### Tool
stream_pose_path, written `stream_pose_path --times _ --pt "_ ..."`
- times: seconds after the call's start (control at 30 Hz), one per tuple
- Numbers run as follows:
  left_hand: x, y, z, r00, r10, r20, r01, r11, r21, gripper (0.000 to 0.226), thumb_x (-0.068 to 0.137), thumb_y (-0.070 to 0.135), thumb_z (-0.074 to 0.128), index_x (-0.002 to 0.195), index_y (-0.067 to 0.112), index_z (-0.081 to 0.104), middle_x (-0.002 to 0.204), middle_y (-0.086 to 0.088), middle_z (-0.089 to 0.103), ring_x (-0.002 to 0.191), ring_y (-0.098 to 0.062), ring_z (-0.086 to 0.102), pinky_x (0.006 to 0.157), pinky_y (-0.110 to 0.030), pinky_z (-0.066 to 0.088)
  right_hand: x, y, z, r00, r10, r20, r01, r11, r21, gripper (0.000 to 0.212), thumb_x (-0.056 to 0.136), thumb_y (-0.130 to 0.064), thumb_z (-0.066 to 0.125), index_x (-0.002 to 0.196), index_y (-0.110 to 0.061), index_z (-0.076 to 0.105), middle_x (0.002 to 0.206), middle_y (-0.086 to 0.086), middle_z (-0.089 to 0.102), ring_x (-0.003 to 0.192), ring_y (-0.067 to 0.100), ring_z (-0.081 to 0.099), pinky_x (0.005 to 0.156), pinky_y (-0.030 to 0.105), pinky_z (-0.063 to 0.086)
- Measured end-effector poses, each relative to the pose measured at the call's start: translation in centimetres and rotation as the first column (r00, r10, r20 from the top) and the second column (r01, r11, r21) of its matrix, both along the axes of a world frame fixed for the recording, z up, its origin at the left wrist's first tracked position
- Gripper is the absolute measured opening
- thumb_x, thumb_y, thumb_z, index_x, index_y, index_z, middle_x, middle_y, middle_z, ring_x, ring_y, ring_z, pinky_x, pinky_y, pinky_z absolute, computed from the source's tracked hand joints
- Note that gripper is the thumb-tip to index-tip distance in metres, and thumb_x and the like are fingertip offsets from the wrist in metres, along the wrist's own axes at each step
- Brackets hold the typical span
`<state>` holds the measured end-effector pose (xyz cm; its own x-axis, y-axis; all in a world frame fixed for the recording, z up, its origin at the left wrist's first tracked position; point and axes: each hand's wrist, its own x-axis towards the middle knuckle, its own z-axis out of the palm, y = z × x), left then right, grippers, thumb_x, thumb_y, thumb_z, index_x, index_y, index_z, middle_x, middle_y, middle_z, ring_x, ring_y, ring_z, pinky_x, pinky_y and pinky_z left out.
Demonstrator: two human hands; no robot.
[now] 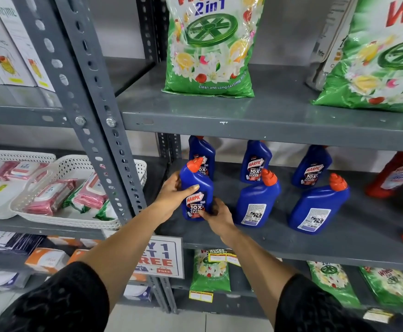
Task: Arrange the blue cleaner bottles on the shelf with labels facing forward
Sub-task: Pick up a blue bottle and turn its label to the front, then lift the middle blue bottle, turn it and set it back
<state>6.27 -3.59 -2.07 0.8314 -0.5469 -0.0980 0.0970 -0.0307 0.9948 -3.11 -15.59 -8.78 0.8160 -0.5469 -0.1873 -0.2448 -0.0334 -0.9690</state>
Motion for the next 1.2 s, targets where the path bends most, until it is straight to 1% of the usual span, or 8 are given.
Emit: stream_pose_path --times 0.3,0.4,0.47,0.63,0.8,0.93,1.07,1.2 --pt "-0.5 0.2 0.0 0.999 0.051 -0.009 -0.051 0.999 0.012 0.072 0.067 -0.008 0.078 0.129 0.019 0.052 0.119 -0.008 0.068 0.113 -0.027 0.063 0.087 -0.037 0.054 0.2 0.3 -0.3 1.0 -0.011 -0.009 0.01 0.992 -0.128 0.042 0.079 -0.006 0.075 0.117 -0.007 0.058 0.102 0.001 0.068 0.093 0.013 0.063 0.089 0.027 0.054" --pt "-0.9 0.1 0.9 0.987 0.141 0.072 -0.142 0.99 0.012 0.084 0.066 -0.006 0.079 0.136 0.024 0.044 0.125 -0.002 0.063 0.11 -0.019 0.062 0.08 -0.03 0.055 -1.2 0.0 -0.3 0.999 -0.043 0.013 0.044 0.982 -0.183 0.039 0.08 -0.007 0.074 0.117 -0.006 0.062 0.1 -0.003 0.066 0.092 0.008 0.061 0.071 0.005 0.048" --pt "-1.1 0.0 1.3 0.969 0.157 0.193 -0.162 0.987 0.011 0.09 0.067 -0.001 0.081 0.139 0.032 0.038 0.133 0.002 0.056 0.115 -0.015 0.059 0.091 -0.035 0.054 -2.6 -0.4 -0.6 0.997 -0.08 0.021 0.082 0.972 -0.221 0.034 0.08 -0.012 0.075 0.112 -0.008 0.066 0.097 -0.005 0.067 0.09 0.007 0.063 0.074 0.008 0.049" --pt "-3.8 -1.7 3.3 0.652 0.14 0.745 -0.262 0.964 0.048 0.085 0.073 0.011 0.079 0.145 0.016 0.034 0.15 -0.006 0.038 0.14 -0.018 0.033 0.115 -0.032 0.03 -7.4 -2.4 -1.2 0.963 -0.25 0.097 0.268 0.909 -0.32 0.011 0.074 -0.022 0.081 0.077 -0.015 0.073 0.071 -0.008 0.073 0.069 0.006 0.069 0.068 0.019 0.054" --pt "-6.6 -6.0 3.5 0.409 -0.042 0.912 -0.181 0.975 0.126 0.07 0.08 0.011 0.068 0.142 0.008 0.037 0.152 -0.012 0.037 0.146 -0.029 0.023 0.121 -0.044 0.018 -11.0 -5.8 -0.9 0.849 -0.506 0.151 0.522 0.761 -0.384 0.028 0.066 -0.025 0.086 0.079 -0.016 0.063 0.075 -0.001 0.07 0.07 0.016 0.066 0.067 0.031 0.053" --pt "-7.4 -9.3 1.8 0.54 -0.163 0.826 -0.001 0.981 0.194 0.055 0.08 0.018 0.071 0.131 0.011 0.052 0.139 -0.007 0.049 0.131 -0.02 0.045 0.111 -0.036 0.039 -10.7 -9.2 -0.1 0.924 -0.377 0.07 0.381 0.886 -0.265 0.064 0.066 -0.017 0.087 0.118 -0.013 0.051 0.112 -0.001 0.058 0.098 0.017 0.057 0.087 0.035 0.051" --pt "-7.1 -11.0 0.5 0.768 -0.296 0.568 0.151 0.946 0.289 0.05 0.075 0.029 0.079 0.12 0.016 0.061 0.119 -0.002 0.066 0.109 -0.016 0.062 0.096 -0.035 0.05 -9.9 -11.3 -0.2 0.981 -0.193 -0.012 0.187 0.962 -0.2 0.041 0.076 -0.013 0.077 0.112 -0.013 0.057 0.107 0.001 0.069 0.098 0.028 0.067 0.082 0.05 0.056" --pt "-6.7 -11.5 -0.4 0.847 -0.392 0.36 0.272 0.9 0.34 0.065 0.073 0.03 0.081 0.131 0.02 0.053 0.125 0.002 0.064 0.112 -0.014 0.062 0.096 -0.028 0.049 -9.8 -11.6 -0.5 0.99 -0.136 0.031 0.138 0.986 -0.088 0.037 0.075 -0.006 0.077 0.107 -0.012 0.059 0.103 0.002 0.073 0.095 0.02 0.07 0.082 0.055 0.056"
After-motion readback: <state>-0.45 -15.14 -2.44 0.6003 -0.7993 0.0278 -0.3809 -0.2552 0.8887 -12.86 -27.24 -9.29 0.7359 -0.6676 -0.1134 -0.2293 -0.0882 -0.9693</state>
